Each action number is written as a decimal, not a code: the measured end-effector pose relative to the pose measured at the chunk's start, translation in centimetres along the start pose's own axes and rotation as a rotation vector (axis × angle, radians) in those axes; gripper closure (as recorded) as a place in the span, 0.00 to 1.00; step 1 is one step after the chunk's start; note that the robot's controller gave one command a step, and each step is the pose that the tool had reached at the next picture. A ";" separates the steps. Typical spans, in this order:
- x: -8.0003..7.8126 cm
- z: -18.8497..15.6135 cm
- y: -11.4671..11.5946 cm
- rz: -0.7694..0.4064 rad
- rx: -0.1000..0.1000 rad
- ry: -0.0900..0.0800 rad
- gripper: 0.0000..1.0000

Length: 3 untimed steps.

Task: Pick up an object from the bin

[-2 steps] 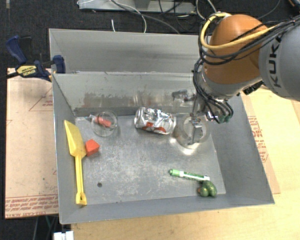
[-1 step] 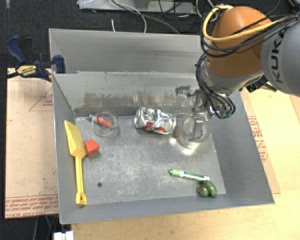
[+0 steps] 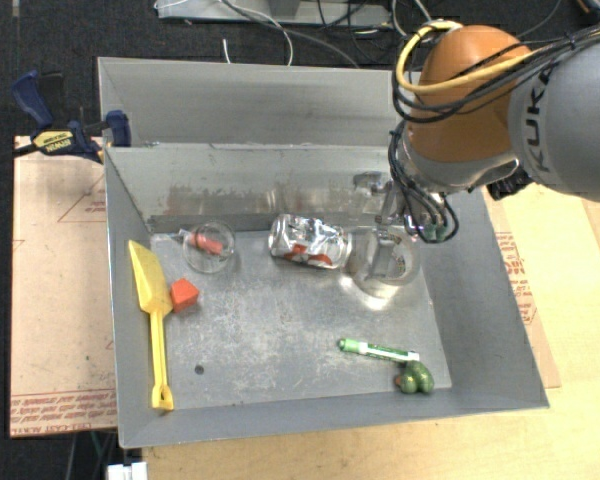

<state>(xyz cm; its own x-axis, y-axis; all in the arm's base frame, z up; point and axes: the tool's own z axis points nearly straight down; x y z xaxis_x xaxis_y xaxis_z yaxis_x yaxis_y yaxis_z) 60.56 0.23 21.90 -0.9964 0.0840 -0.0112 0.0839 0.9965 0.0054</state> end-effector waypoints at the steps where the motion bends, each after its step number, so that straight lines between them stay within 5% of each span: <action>1: 0.5 6.4 -1.4 0.019 -0.001 0.003 0.00; 2: -2.9 12.8 -0.3 0.095 -0.001 -0.010 0.00; 3: -1.7 11.2 -1.0 0.097 0.000 -0.002 0.00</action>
Offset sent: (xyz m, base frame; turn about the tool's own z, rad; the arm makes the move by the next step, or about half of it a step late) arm 0.0243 -0.0028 -0.1334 0.0934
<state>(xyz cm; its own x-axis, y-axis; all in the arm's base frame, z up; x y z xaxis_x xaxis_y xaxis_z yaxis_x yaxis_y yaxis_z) 62.27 -0.91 10.73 -0.9835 0.1804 -0.0130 0.1803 0.9836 0.0062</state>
